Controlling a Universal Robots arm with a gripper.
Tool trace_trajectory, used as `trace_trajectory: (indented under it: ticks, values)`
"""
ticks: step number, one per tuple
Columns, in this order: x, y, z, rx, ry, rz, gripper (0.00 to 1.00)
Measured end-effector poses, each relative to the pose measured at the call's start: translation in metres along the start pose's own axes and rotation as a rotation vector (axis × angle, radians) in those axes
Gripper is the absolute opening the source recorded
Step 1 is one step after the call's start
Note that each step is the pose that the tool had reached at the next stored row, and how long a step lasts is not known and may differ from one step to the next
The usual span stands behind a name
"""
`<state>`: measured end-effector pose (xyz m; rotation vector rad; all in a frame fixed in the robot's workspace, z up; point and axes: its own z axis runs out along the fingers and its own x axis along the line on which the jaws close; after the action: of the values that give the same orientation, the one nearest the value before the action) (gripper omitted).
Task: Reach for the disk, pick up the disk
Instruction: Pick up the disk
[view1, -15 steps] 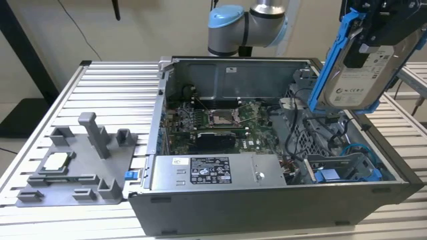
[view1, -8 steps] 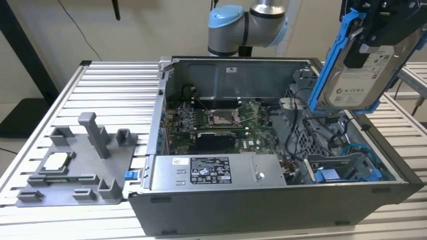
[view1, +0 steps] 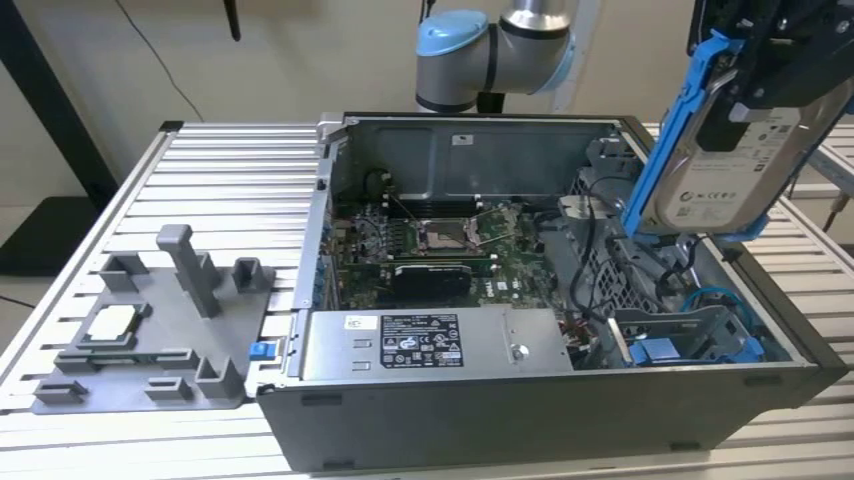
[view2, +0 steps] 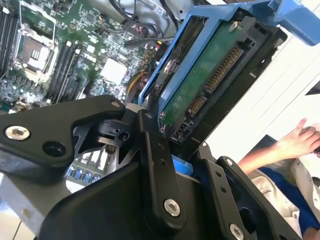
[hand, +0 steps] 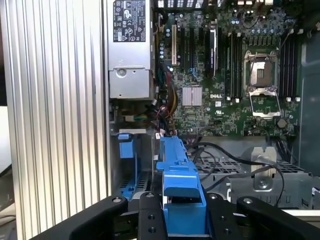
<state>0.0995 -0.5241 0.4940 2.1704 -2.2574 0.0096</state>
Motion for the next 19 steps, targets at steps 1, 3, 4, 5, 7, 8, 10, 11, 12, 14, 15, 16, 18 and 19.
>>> trace_trajectory:
  ticks: [1,3,4,5,7,8,10,11,12,14,15,16,18,19]
  values:
    - [0.0029,-0.0001,0.0006,0.0,0.0001,0.0,0.0]
    - [0.0085,-0.0002,0.002,0.0,0.0001,0.0,0.0]
    - [0.0111,-0.0003,0.0028,0.0,0.0,0.0,0.0]
    - [0.0135,-0.0003,0.0035,0.0,0.0,0.0,0.0]
    - [0.0183,-0.0003,0.0053,0.0,0.0001,0.0,0.0]
    - [0.0204,-0.0002,0.0061,0.0,0.0,0.0,0.0]
    - [0.0238,0.0002,0.0082,0.0,0.0001,0.0,0.0]
    - [0.025,0.0006,0.0094,0.0,0.0,0.0,0.0]
    - [0.0266,0.0008,0.0105,0.0,0.0001,0.0,0.0]
    - [0.0313,0.001,0.0126,0.0,0.0001,0.0,0.0]
    - [0.0337,0.001,0.0138,0.0,0.0001,0.0,0.0]
    - [0.0361,0.0009,0.0151,0.0,0.0001,0.0,0.0]
    - [0.0406,0.0007,0.0182,-0.0001,0.0001,0.0,0.0]
    - [0.0429,0.0006,0.0199,-0.0009,0.0002,-0.001,0.0]
